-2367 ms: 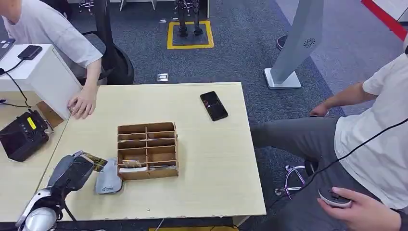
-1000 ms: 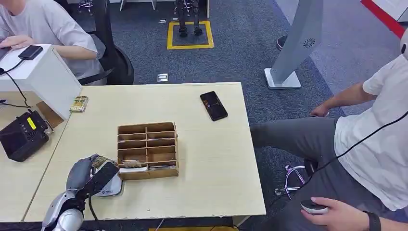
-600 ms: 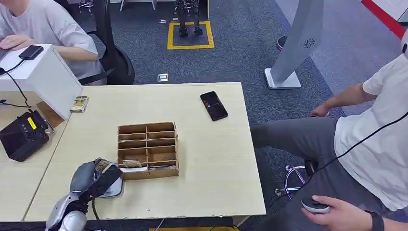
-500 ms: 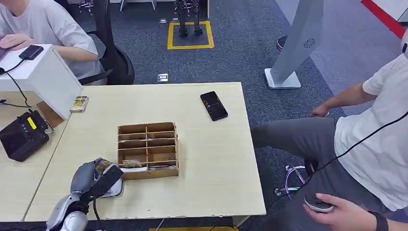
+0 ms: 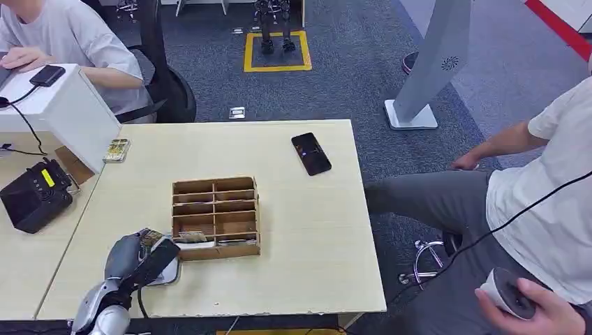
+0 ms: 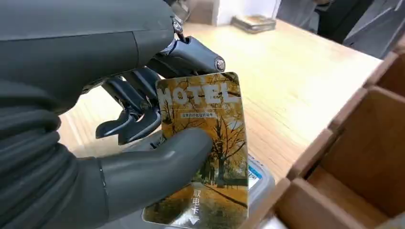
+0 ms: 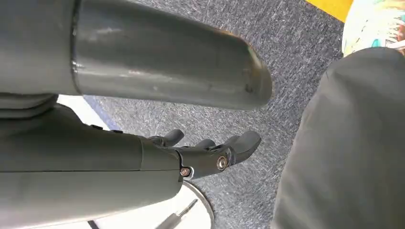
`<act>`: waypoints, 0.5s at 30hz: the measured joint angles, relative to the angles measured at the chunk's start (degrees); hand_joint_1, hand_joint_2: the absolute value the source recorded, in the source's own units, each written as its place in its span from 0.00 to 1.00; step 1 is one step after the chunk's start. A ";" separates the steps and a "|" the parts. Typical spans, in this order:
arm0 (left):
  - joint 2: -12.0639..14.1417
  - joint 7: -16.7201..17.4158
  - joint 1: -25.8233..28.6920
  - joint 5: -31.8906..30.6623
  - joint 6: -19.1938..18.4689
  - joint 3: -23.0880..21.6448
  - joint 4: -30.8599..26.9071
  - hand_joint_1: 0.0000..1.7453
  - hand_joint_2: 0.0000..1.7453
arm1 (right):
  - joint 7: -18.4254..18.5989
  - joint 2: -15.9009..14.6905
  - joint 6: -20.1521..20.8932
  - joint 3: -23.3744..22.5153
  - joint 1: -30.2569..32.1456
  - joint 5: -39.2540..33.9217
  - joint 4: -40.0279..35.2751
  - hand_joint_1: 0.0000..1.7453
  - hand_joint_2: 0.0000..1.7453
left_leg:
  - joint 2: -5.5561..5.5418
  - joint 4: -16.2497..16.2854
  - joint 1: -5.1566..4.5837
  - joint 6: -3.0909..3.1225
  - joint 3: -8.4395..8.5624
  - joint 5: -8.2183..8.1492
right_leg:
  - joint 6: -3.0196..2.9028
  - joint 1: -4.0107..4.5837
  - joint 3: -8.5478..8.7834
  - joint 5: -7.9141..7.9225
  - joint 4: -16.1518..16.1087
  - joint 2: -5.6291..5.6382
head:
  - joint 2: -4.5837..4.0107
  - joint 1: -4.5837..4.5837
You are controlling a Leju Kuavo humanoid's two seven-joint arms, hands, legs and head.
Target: Pass the card to the sensor for recognition and then transmit it.
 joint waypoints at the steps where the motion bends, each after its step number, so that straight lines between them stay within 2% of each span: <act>1: -0.07 -0.98 -0.06 3.04 -1.42 0.28 0.00 1.00 1.00 | 0.00 0.00 0.00 0.06 0.00 -0.07 0.00 0.00 0.00 | -0.01 0.00 0.00 0.00 0.00 0.00 | 0.00 0.00 0.00 0.00 0.00 -0.01 | 0.00 0.00; 3: -0.46 -3.75 -0.01 10.87 -3.94 1.18 -0.26 1.00 1.00 | -0.17 0.00 -0.09 0.15 0.01 -0.15 0.00 0.00 0.00 | -0.02 0.00 0.00 0.00 0.00 0.00 | 0.00 0.00 0.00 0.00 0.00 -0.01 | 0.00 -0.02; 7: -1.96 -9.52 -0.25 31.36 -4.44 3.54 -3.29 1.00 1.00 | -0.35 0.00 -0.48 0.39 -0.03 -0.13 0.00 0.00 0.00 | -0.08 0.00 0.00 0.06 -0.04 0.05 | 0.00 0.00 -0.02 0.00 0.00 -0.05 | 0.00 0.00; 10: -2.62 -11.77 -2.07 38.28 -3.50 5.29 -5.34 1.00 1.00 | -0.35 0.00 -0.55 0.72 -0.11 -0.02 0.00 0.00 0.00 | -0.08 0.02 0.00 0.06 -0.05 0.05 | 0.04 0.00 -0.03 0.04 0.00 -0.04 | 0.00 0.00; 15: -2.62 -13.78 -6.39 45.38 -1.76 7.30 -7.65 1.00 1.00 | -0.33 0.00 -0.48 1.38 -0.21 0.28 -0.02 0.00 0.00 | -0.12 0.02 0.00 0.05 -0.05 0.06 | 0.05 0.00 -0.03 0.05 0.01 -0.05 | 0.00 -0.02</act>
